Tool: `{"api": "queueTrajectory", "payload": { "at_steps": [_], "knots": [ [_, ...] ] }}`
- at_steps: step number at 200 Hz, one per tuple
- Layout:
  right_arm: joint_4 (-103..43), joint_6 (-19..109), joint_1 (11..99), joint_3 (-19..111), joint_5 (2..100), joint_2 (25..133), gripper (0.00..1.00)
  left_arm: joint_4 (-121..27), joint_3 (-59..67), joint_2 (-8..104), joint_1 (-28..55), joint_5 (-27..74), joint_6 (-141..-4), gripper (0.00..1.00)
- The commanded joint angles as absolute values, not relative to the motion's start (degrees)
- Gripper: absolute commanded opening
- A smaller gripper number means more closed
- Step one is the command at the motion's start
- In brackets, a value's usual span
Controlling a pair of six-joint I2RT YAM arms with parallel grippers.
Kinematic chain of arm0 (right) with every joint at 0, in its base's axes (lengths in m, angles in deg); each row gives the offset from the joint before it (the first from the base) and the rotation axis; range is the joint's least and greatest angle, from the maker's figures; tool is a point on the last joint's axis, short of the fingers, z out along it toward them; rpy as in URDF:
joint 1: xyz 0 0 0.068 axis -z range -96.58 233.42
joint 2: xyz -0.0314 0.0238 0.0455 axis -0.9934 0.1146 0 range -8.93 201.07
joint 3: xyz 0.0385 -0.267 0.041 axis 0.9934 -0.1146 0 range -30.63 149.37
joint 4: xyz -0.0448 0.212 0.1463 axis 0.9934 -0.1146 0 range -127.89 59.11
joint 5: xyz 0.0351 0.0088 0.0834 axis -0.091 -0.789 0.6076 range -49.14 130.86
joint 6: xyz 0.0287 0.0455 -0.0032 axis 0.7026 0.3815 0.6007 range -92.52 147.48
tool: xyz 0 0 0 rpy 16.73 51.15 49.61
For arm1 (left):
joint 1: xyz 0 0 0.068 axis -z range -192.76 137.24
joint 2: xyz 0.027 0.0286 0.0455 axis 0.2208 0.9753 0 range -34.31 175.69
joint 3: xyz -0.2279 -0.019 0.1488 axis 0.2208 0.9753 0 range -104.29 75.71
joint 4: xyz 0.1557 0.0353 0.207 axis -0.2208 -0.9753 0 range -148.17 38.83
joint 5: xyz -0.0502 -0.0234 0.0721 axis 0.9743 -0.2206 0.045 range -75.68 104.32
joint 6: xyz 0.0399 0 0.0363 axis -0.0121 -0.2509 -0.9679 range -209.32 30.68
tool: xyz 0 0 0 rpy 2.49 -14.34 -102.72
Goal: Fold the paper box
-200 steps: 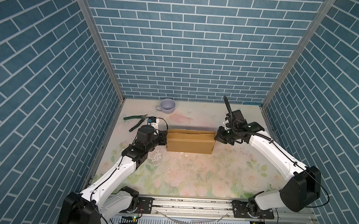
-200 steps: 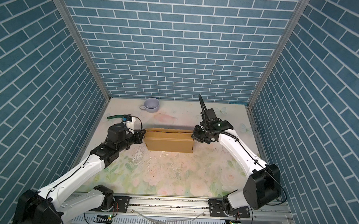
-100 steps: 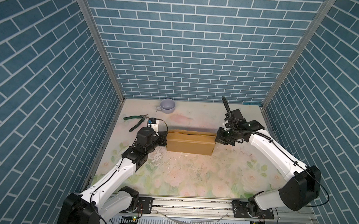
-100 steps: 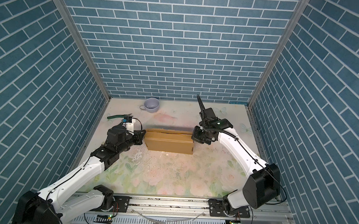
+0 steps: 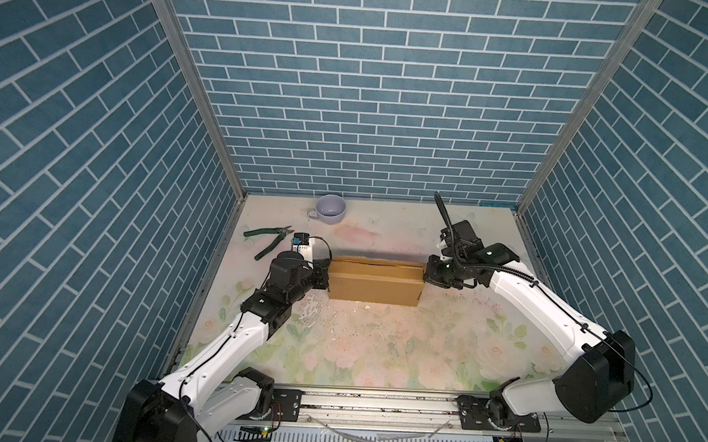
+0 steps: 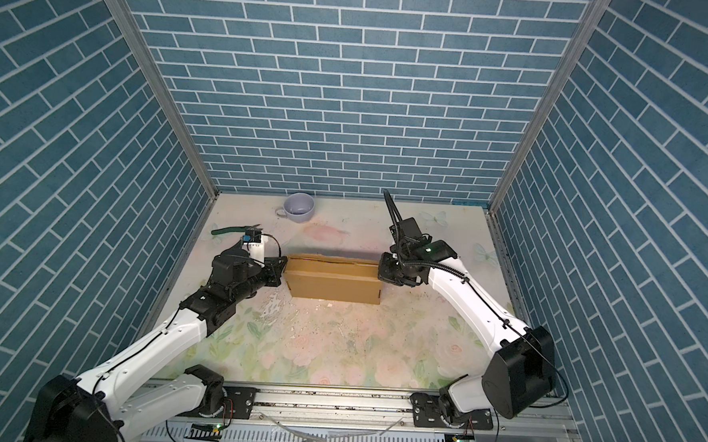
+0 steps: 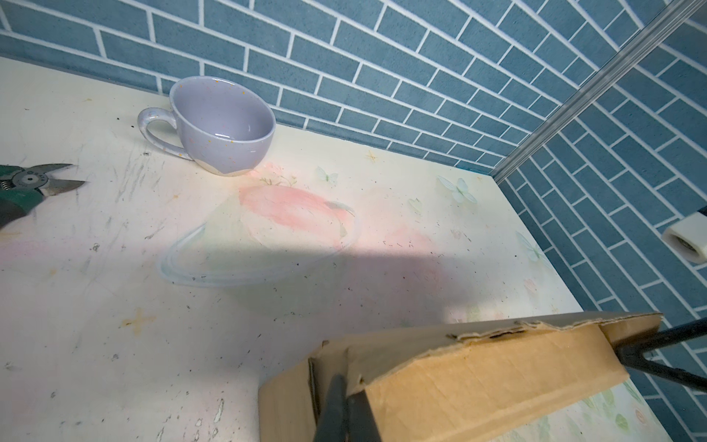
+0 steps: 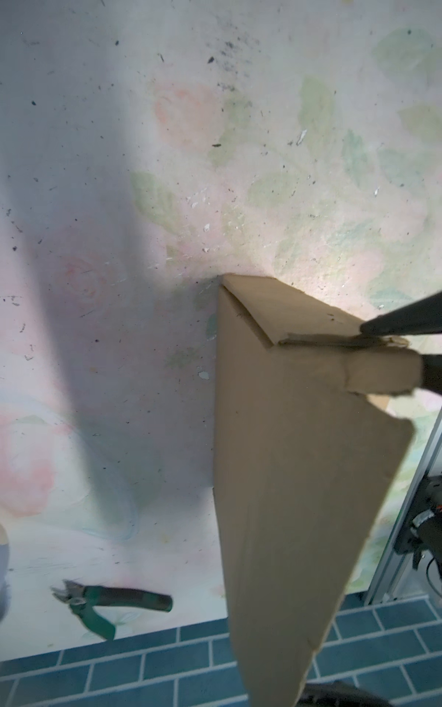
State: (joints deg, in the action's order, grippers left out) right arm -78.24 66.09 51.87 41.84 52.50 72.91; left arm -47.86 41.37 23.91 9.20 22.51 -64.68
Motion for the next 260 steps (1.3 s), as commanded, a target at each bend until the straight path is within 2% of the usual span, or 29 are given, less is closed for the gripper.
{"api": "queueTrajectory", "payload": {
  "at_steps": [1,17,45,65,93,116,134,188,260],
  "knots": [
    [-86.1,61.4,53.9,45.1,57.0,72.3,0.26,-60.9,42.6,26.1,9.2,20.5,-66.4,0.0],
    [-89.6,58.3,55.5,48.1,60.8,72.3,0.35,-61.2,42.4,26.4,9.2,20.6,-66.7,0.0],
    [-96.5,53.4,57.6,55.5,60.5,72.5,0.39,-61.3,42.4,26.6,9.1,20.9,-67.0,0.0],
    [-98.3,52.4,57.5,58.7,58.2,74.5,0.38,-61.1,42.3,26.9,9.1,21.0,-67.0,0.0],
    [-97.0,52.7,56.5,59.4,54.6,76.3,0.3,-61.2,42.2,27.0,9.2,21.1,-67.0,0.0],
    [-95.3,53.9,55.7,59.9,53.9,77.2,0.29,-61.5,42.1,26.8,9.2,21.3,-66.9,0.0],
    [-92.4,55.9,55.1,58.3,55.0,77.2,0.24,-61.7,42.1,26.8,9.2,21.3,-67.0,0.0],
    [-90.6,57.3,53.3,58.7,55.7,77.8,0.28,-61.9,41.5,27.0,9.2,21.8,-66.9,0.0],
    [-88.8,57.7,50.6,52.2,51.1,78.2,0.01,-62.1,41.9,26.5,9.2,21.8,-67.0,0.0]
  ]
}}
